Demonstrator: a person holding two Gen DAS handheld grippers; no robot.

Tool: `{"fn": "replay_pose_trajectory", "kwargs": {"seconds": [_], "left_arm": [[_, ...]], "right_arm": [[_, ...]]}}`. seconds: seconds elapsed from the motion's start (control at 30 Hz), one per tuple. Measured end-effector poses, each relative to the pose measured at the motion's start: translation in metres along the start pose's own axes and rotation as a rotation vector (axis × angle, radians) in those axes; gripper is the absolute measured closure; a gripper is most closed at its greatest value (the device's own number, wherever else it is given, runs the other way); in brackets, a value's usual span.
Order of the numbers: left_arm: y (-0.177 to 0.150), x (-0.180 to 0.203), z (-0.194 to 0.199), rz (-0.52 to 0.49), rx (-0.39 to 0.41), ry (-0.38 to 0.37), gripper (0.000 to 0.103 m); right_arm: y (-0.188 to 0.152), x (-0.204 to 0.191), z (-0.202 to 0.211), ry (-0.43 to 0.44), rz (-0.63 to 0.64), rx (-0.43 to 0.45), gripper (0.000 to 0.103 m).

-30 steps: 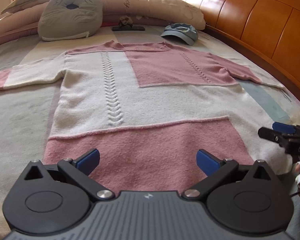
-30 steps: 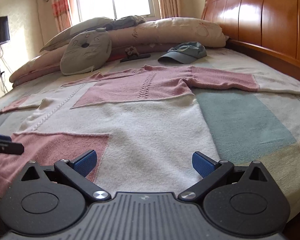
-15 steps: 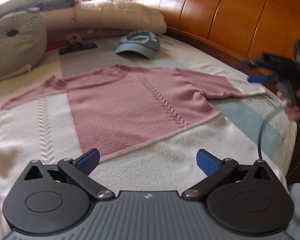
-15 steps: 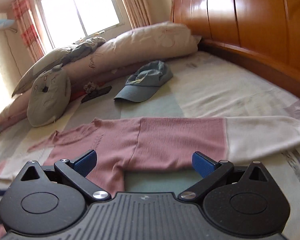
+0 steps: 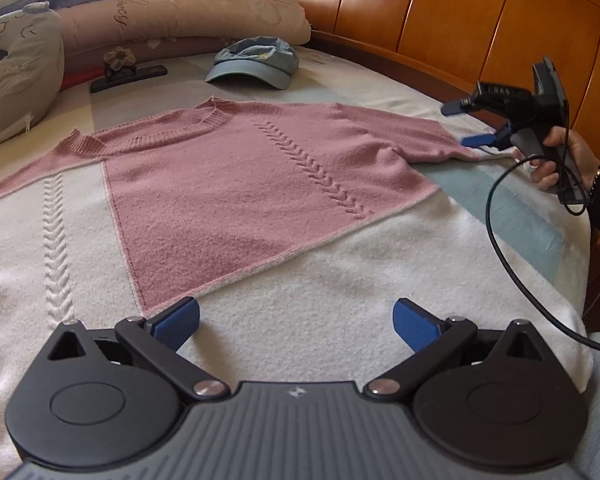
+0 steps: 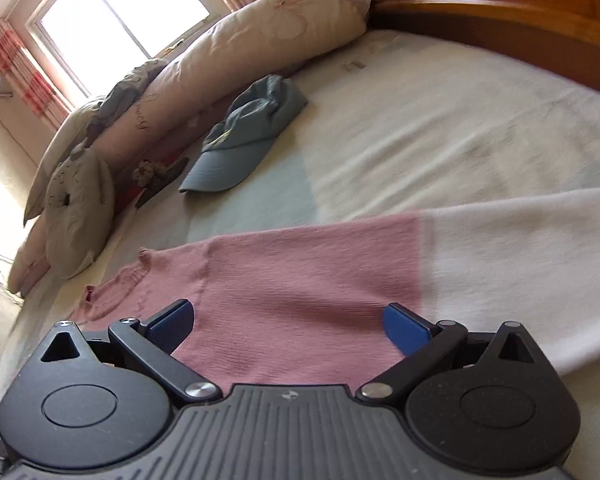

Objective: Fold clothes

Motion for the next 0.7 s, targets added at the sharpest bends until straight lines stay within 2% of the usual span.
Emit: {"fn": "replay_pose_trajectory", "kwargs": {"seconds": [0.2, 0.43, 0.57, 0.63, 0.7], "left_arm": [[0.002, 0.009, 0.002, -0.024, 0.021, -0.02, 0.001], [0.001, 0.015, 0.001, -0.05, 0.026, -0.021, 0.001], [0.001, 0.016, 0.001, -0.055, 0.02, -0.007, 0.001], [0.002, 0.016, 0.005, -0.056, 0.034, -0.008, 0.001], [0.003, 0.016, 0.009, -0.051, 0.051, -0.02, 0.001]], "right_arm": [[0.01, 0.028, 0.024, -0.182, 0.022, 0.088, 0.0], [0.015, 0.046, -0.016, -0.509, 0.232, 0.046, 0.0], [0.032, 0.065, -0.009, -0.589, 0.037, 0.067, 0.0], [0.031, 0.05, -0.005, -0.525, 0.04, 0.046, 0.0], [0.02, 0.02, -0.007, -0.457, 0.132, 0.005, 0.0]]}}
Point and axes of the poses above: each gripper's, at about its wrist camera, not at the fingertips, and z roughly against the way its jaws point, x to its right, y to its top, the point moved 1 cm from there along -z, roughly the way its jaws point, and after that the axes turned 2 degrees about -y, right-handed, at the moved point
